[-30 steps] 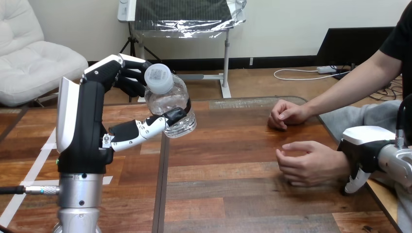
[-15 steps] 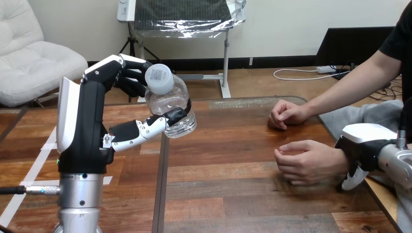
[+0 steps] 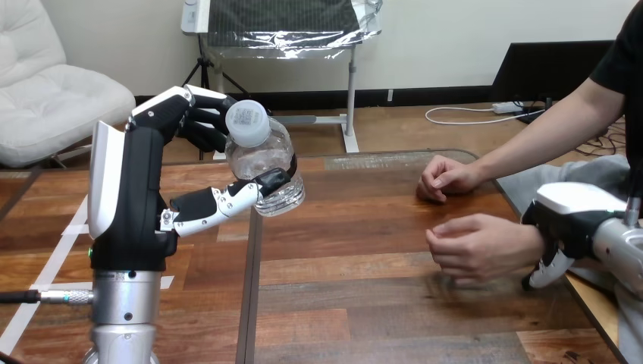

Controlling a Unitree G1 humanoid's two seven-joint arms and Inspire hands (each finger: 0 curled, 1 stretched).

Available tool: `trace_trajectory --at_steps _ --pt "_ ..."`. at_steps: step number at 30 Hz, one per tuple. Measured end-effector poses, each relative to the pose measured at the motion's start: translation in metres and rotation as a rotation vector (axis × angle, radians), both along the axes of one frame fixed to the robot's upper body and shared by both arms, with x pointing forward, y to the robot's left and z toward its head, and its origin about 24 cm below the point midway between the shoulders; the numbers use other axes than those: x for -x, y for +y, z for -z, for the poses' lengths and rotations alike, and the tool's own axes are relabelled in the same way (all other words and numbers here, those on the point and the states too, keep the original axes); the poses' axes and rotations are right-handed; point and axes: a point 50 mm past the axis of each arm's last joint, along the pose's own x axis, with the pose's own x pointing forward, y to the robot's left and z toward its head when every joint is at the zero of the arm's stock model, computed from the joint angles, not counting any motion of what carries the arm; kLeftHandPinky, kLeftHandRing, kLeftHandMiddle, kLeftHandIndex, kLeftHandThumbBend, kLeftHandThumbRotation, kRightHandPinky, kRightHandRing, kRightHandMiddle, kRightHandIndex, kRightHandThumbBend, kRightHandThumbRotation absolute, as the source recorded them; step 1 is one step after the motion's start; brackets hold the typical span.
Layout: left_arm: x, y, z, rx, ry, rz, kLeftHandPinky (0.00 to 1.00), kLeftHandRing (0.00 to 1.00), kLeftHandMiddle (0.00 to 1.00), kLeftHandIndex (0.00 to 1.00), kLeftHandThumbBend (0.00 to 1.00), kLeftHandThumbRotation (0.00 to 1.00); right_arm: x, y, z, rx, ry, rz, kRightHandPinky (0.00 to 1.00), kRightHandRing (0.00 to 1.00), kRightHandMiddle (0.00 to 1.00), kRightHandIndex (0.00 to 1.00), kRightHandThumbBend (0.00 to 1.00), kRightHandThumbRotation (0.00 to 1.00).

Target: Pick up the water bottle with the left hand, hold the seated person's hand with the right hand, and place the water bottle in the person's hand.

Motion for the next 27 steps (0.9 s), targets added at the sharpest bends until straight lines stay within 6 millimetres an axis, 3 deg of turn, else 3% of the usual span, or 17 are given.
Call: trace_trajectory --at_steps 16,19,20,23,27 --pt "-0.001 -0.001 0.001 -0.007 0.003 0.001 0.42 0.42 0.46 0.50 0.64 0.00 -0.003 0.003 -0.018 -0.014 -0.052 -0.022 0.18 0.28 0.40 0.47 0.73 0.00" --pt "-0.001 -0.001 0.001 -0.010 0.005 0.002 0.41 0.42 0.46 0.50 0.64 0.00 -0.004 0.004 -0.023 -0.013 -0.059 -0.017 0.23 0.31 0.41 0.46 0.72 0.00" --pt "-0.001 -0.002 0.001 -0.012 0.005 0.003 0.41 0.42 0.46 0.50 0.64 0.00 -0.005 0.004 -0.024 -0.011 -0.061 -0.016 0.33 0.34 0.43 0.46 0.72 0.00" --pt "-0.002 -0.002 0.002 -0.016 0.007 0.004 0.41 0.42 0.46 0.49 0.64 0.00 -0.005 0.005 -0.029 -0.008 -0.069 -0.014 0.42 0.37 0.45 0.45 0.72 0.00" --pt "-0.003 -0.003 0.002 -0.020 0.009 0.006 0.41 0.42 0.46 0.49 0.63 0.00 -0.006 0.008 -0.035 -0.010 -0.082 -0.013 0.38 0.36 0.44 0.45 0.73 0.00"
